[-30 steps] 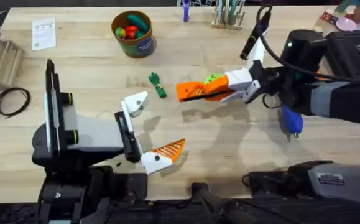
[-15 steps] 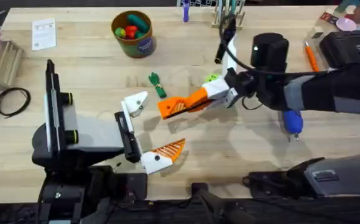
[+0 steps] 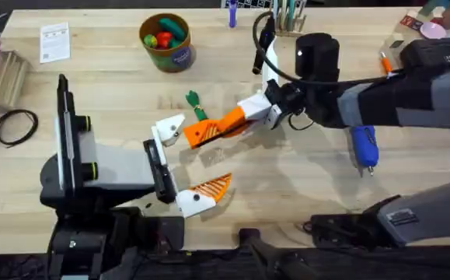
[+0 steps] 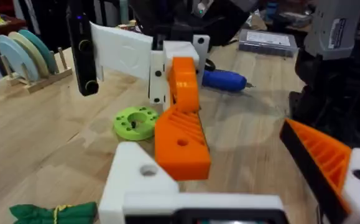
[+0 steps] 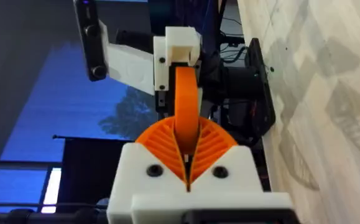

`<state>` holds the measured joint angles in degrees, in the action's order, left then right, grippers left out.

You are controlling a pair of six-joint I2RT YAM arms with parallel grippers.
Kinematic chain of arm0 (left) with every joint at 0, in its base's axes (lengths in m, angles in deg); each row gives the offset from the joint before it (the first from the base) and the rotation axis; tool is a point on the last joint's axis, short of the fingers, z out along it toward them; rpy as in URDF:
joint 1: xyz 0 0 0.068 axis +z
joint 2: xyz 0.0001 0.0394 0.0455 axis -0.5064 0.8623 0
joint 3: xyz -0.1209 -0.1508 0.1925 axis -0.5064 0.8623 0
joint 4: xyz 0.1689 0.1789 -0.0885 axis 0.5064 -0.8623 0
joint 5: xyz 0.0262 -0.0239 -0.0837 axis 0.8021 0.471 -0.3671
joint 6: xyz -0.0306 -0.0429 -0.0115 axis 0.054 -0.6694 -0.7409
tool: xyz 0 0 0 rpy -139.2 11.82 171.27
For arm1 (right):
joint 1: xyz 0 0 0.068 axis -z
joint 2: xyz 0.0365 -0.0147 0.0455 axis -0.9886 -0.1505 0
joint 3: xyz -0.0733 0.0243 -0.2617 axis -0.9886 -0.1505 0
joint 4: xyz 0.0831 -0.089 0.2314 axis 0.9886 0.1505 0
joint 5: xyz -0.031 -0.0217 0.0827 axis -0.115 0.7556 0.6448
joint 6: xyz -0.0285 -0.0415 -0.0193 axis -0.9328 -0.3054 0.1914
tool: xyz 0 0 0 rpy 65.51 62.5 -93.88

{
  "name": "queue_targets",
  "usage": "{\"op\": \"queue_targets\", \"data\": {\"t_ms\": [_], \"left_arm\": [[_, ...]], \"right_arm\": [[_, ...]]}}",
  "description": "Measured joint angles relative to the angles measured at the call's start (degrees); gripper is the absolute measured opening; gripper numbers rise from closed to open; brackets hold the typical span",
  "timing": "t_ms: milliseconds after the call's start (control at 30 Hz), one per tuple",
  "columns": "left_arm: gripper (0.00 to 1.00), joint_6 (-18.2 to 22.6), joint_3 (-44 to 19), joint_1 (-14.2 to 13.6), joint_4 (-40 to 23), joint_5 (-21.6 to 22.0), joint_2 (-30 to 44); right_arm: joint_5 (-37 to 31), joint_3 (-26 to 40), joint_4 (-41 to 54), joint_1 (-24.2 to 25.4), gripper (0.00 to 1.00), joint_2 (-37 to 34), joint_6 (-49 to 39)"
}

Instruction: Pick up the gripper from the table and insert it into the empty holder that is missing its gripper. Then pick up a screw, insert it into the mounting hole, and use the screwdriver to tighten it. Finally, clean up the table by picking up the vegetable and placing it into the bucket.

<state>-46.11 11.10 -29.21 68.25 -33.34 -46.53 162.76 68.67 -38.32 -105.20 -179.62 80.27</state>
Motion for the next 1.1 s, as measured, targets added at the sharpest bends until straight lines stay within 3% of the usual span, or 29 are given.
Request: {"op": "queue_targets", "data": {"t_ms": [1100], "left_arm": [[0.986,0.0,0.0,0.0,0.0,0.0,0.0]], "right_arm": [[-1.1,1.3,0.9,-1.9,0.009,0.0,-0.1]]}}
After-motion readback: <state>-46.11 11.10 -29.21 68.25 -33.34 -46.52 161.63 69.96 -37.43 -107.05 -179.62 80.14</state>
